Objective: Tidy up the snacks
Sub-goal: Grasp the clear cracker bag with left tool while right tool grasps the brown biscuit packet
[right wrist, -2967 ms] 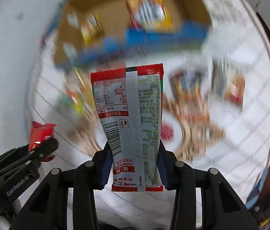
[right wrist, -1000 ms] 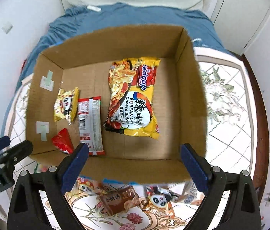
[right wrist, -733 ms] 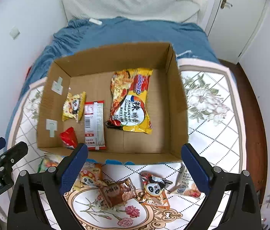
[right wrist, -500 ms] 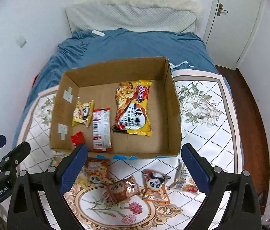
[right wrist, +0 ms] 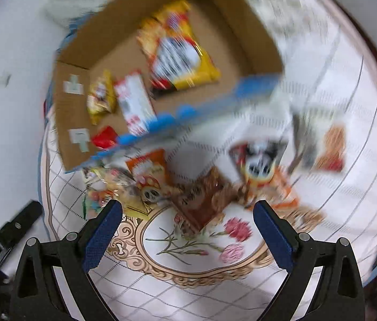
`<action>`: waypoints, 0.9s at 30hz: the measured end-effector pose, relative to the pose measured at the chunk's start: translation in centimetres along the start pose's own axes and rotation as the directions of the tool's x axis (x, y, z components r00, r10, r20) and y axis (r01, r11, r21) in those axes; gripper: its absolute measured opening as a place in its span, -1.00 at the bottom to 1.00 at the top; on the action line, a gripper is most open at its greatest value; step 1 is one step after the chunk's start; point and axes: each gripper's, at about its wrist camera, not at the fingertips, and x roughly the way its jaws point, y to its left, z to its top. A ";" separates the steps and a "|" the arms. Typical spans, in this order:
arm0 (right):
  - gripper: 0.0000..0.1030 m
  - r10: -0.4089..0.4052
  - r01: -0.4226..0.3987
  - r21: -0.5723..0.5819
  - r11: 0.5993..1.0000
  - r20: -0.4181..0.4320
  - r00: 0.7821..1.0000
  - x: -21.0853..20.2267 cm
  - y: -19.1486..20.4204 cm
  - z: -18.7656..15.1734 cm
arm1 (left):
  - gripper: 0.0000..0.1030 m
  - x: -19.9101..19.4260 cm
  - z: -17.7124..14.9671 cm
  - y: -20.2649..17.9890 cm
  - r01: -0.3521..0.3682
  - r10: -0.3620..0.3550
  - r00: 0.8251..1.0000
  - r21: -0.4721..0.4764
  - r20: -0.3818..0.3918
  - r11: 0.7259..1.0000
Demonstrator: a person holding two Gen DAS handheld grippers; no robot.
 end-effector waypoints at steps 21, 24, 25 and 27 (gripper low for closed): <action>0.36 0.018 0.035 0.246 0.969 -0.207 0.978 14.8 -3.3 -0.8 | 0.06 13.3 0.2 0.1 0.017 -0.029 0.969 -0.050 -0.243 0.999; 0.20 0.009 0.037 0.201 0.979 -0.222 0.975 14.9 -3.4 -0.6 | 0.00 11.5 -0.7 -0.6 -0.024 0.031 0.978 0.037 -0.207 0.999; 0.19 0.004 0.039 0.174 0.984 -0.238 0.971 14.9 -3.3 -1.0 | -0.04 11.0 -1.3 -0.9 -0.043 0.056 0.979 0.073 -0.196 0.996; 0.19 -0.017 0.051 0.125 0.991 -0.258 0.966 14.8 -3.1 -1.5 | -0.04 9.8 -2.8 -1.5 -0.088 0.114 0.978 0.150 -0.174 0.985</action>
